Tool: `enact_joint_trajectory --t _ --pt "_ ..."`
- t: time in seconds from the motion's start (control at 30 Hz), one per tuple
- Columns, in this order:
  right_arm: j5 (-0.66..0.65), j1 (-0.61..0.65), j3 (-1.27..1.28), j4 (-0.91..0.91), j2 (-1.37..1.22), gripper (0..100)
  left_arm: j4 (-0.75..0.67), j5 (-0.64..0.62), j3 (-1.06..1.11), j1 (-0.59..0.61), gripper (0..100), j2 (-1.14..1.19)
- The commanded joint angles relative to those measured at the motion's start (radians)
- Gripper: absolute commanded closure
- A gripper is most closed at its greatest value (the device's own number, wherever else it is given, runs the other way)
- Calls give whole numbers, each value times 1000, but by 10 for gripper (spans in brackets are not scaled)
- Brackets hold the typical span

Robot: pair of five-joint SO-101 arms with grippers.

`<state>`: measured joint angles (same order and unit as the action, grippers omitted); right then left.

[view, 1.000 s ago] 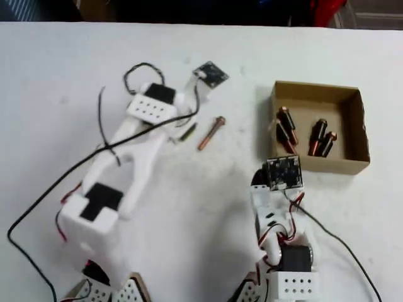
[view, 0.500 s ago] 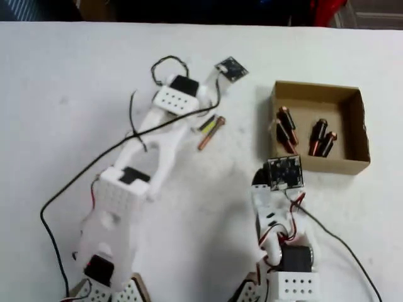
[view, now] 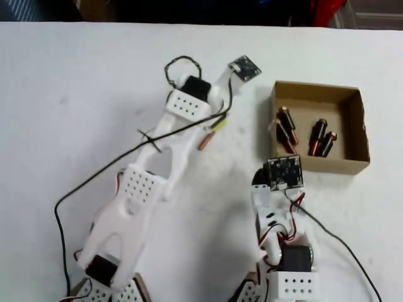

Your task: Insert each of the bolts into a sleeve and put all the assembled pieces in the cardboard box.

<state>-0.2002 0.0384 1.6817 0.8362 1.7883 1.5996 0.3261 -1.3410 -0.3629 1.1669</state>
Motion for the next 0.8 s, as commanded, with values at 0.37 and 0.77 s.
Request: enact_joint_trajectory --t 0.37,0.77 --pt "-5 -4 8 -19 10 981 14 -69 -83 -48 871 30" --pt "-5 -4 8 -19 10 981 8 -64 -60 -44 871 73"
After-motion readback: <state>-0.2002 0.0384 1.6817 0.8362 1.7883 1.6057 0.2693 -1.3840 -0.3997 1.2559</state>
